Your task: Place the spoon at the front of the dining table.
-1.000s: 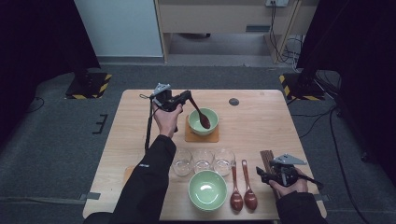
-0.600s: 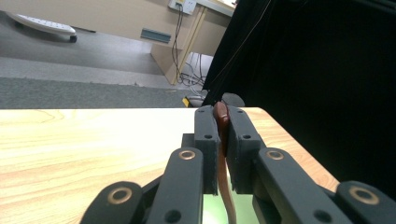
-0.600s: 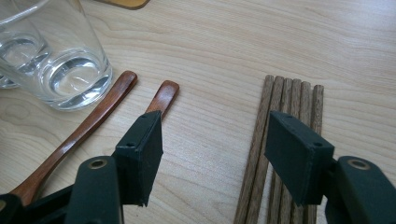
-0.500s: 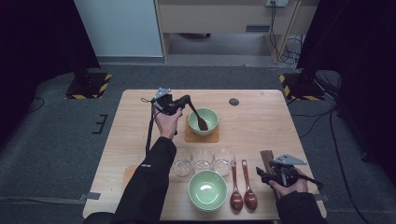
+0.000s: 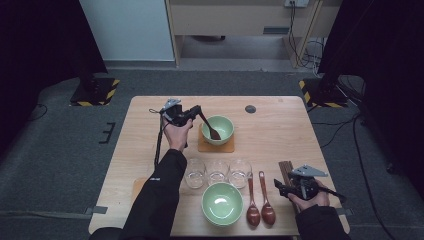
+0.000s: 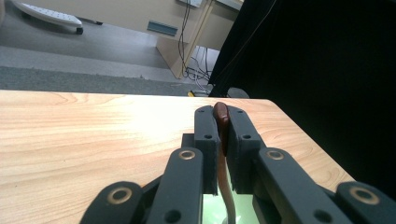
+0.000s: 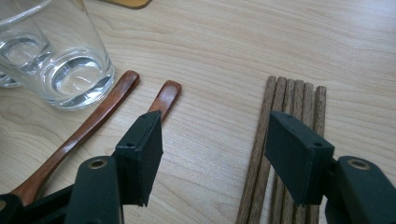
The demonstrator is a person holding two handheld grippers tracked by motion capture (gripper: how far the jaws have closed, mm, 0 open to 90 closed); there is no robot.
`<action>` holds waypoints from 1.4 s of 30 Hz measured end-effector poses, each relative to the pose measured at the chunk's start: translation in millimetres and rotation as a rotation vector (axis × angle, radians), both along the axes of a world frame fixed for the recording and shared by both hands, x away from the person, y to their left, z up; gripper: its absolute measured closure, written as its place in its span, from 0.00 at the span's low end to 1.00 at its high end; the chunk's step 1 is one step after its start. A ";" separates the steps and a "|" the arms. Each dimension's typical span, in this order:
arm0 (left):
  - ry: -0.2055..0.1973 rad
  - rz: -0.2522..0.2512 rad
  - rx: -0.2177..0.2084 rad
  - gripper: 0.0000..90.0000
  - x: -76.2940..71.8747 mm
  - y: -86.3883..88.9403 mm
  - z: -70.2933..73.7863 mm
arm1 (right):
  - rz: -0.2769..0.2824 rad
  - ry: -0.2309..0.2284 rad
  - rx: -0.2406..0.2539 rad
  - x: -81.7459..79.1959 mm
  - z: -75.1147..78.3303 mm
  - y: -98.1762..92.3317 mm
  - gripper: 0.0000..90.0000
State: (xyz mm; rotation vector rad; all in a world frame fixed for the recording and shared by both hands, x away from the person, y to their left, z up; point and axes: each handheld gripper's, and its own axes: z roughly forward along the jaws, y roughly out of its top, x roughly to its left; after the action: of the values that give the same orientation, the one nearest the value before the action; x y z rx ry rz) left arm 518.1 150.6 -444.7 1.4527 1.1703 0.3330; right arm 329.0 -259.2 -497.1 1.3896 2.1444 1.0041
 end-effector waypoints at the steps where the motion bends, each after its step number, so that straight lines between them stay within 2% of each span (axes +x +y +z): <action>1: -0.001 0.001 -0.002 0.93 -0.3 0.7 -0.6 | 0.001 -0.004 0.000 0.2 0.0 0.0 0.41; 7: 0.020 0.007 -0.014 0.92 -3.5 8.6 -3.0 | 0.001 -0.001 0.000 0.1 -0.1 0.3 0.41; 27: 0.081 0.030 0.012 0.87 -17.8 34.2 -18.2 | 0.000 0.002 0.008 0.0 0.7 1.1 0.40; 42: 0.106 0.023 0.022 0.85 -21.9 31.7 -28.6 | 0.004 0.000 0.006 0.3 0.6 1.2 0.40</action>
State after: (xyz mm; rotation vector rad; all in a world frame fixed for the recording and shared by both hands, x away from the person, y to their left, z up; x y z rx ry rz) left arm 496.1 182.2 -473.3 1.4918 1.2725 0.2878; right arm 329.3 -258.1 -496.5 1.3886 2.1463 1.0123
